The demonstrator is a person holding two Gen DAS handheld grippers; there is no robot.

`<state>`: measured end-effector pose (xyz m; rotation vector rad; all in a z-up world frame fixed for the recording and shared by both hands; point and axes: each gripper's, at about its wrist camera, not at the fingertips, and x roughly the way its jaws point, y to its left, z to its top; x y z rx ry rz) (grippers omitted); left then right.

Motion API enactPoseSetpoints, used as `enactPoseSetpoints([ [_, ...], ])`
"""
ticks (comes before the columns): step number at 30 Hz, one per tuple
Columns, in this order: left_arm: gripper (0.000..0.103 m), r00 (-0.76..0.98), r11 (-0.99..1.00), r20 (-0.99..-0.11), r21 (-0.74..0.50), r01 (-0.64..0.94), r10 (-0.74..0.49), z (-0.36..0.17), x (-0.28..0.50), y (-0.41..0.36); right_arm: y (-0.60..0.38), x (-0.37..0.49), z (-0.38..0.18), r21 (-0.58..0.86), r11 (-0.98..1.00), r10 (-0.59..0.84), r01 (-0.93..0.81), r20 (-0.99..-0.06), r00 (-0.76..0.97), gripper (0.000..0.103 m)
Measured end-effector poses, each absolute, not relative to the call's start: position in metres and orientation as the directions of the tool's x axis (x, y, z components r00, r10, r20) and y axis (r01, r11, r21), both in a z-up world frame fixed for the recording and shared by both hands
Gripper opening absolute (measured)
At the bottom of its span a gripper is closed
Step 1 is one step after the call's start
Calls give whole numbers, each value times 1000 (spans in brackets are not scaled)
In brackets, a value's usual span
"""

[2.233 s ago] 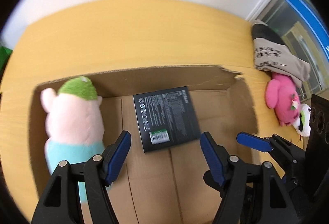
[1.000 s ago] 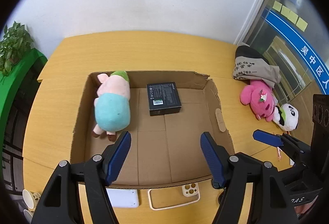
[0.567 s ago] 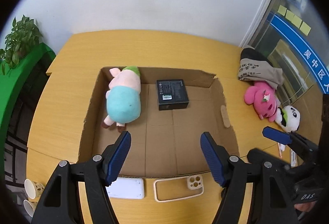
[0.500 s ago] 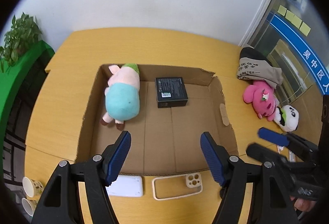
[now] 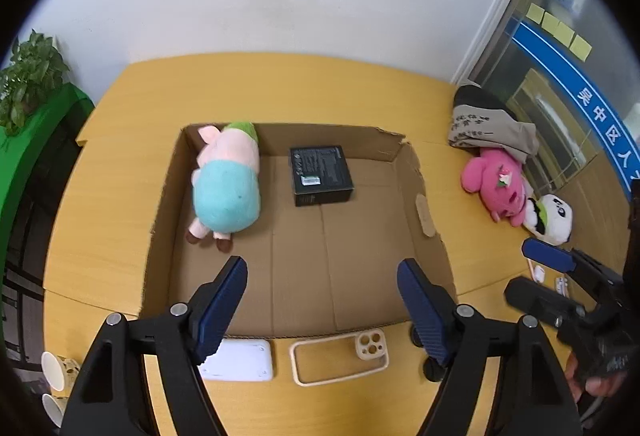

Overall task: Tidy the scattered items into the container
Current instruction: 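Close both grippers on the black sunglasses and lift them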

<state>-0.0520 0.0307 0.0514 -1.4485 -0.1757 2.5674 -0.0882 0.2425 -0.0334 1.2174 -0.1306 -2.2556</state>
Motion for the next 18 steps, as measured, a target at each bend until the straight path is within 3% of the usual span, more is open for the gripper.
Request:
enactPoseSetpoints([
  [5, 77, -424, -963, -864, -238, -130, 271, 22, -42, 39, 302, -90, -69, 307, -900, -419, 311, -807, -416, 98],
  [9, 77, -350, -952, -886, -269, -145, 304, -8, -26, 51, 347, -83, -138, 243, -940, -307, 238, -908, -285, 98],
  [11, 77, -309, -947, -896, -286, -142, 317, -24, -19, 60, 360, -79, -176, 233, -950, -275, 206, -939, -207, 91],
  [14, 77, -253, -940, -907, -307, -149, 337, -44, -11, 76, 362, -71, -218, 270, -944, -295, 188, -948, -123, 81],
  [18, 77, -193, -932, -915, -330, -151, 355, -65, -5, 95, 341, -66, -243, 323, -919, -349, 224, -933, -87, 80],
])
